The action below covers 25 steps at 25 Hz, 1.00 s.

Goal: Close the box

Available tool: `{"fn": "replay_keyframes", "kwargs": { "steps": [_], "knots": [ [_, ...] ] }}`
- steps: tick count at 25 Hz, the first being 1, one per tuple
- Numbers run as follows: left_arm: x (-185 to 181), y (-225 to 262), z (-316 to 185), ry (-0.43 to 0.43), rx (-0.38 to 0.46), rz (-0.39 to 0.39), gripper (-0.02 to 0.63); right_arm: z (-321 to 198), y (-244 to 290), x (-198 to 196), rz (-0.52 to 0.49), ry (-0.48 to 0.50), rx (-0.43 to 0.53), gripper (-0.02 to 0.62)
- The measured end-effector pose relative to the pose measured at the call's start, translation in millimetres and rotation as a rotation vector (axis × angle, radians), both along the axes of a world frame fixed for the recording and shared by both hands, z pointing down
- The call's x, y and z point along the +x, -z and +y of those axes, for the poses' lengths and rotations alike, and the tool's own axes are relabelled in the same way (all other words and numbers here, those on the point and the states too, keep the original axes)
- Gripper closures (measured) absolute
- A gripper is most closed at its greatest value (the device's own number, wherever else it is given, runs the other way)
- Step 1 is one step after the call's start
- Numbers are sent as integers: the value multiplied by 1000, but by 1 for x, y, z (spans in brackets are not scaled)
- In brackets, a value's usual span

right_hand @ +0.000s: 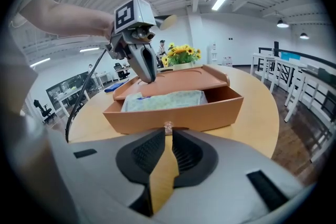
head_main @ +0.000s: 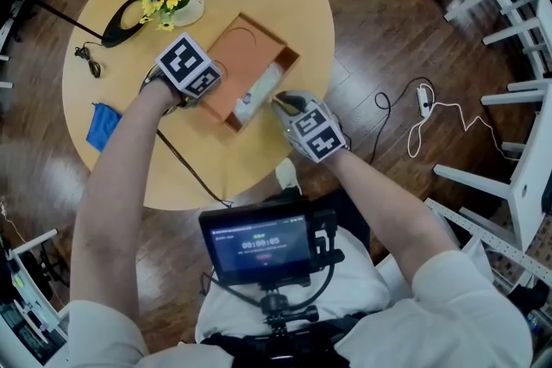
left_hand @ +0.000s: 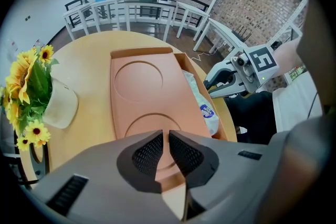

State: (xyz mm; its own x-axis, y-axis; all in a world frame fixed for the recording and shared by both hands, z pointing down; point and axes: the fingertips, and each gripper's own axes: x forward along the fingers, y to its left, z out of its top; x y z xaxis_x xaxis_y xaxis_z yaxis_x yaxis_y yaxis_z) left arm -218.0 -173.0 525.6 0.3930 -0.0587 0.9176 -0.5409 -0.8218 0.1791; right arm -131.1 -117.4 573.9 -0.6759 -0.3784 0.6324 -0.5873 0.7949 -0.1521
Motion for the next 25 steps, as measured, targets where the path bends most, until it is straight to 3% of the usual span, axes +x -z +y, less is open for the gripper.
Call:
{"fn": "replay_keyframes", "kwargs": {
  "steps": [14,25],
  "knots": [
    [0,2,0,-21,-4,13,575,-14,0,-18,12,7,-16,546],
    [-3,3,2,-33,-3,27,575,-20,0,-31,41,75,-12,541]
  ]
}}
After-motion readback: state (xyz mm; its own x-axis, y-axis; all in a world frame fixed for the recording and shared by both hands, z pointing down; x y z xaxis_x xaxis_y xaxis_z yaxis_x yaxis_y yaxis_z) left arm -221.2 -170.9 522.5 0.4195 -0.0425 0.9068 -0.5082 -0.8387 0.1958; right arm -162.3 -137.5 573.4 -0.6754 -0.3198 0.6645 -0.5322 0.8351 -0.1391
